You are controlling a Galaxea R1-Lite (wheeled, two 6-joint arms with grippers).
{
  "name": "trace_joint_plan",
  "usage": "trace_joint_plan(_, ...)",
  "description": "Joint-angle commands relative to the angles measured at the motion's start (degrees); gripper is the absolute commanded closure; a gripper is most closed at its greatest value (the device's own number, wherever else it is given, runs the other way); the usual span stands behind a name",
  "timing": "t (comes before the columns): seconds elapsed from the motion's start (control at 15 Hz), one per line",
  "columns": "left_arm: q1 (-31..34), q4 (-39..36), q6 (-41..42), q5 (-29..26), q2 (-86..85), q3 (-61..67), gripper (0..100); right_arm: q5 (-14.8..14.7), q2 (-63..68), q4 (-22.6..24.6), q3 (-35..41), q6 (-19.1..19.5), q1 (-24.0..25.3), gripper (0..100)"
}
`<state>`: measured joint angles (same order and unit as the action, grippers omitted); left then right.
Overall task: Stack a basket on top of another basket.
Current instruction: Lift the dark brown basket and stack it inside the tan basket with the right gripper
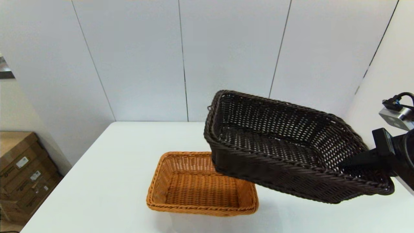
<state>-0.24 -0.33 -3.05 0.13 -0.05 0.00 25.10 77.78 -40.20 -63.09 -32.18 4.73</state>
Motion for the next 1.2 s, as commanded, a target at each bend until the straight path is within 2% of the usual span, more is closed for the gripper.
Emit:
trace_joint_plan(0.07, -0.02, -0.02, -0.03, 0.04, -0.04, 0.0, 0, -4.36, 0.01, 0.04, 0.24, -0.34, 7.75, 100)
trace_joint_plan(0.27, -0.02, -0.02, -0.03, 0.04, -0.04, 0.0, 0, -4.97, 3.43, 1.36, -0.02, -0.6, 10.48, 100)
trace_joint_plan(0.53, -0.02, -0.02, -0.03, 0.04, -0.04, 0.0, 0, -8.75, 7.39, 6.19, -0.02, -1.13, 14.43, 100)
trace_joint_plan(0.67, -0.02, -0.02, -0.03, 0.04, -0.04, 0.0, 0, -9.63, 9.68, 9.71, -0.46, -1.57, 15.48, 100)
trace_joint_plan(1.2, 0.07, -0.02, -0.03, 0.04, -0.04, 0.0, 0, -9.46, 18.29, 10.15, -6.35, -2.09, 18.12, 100)
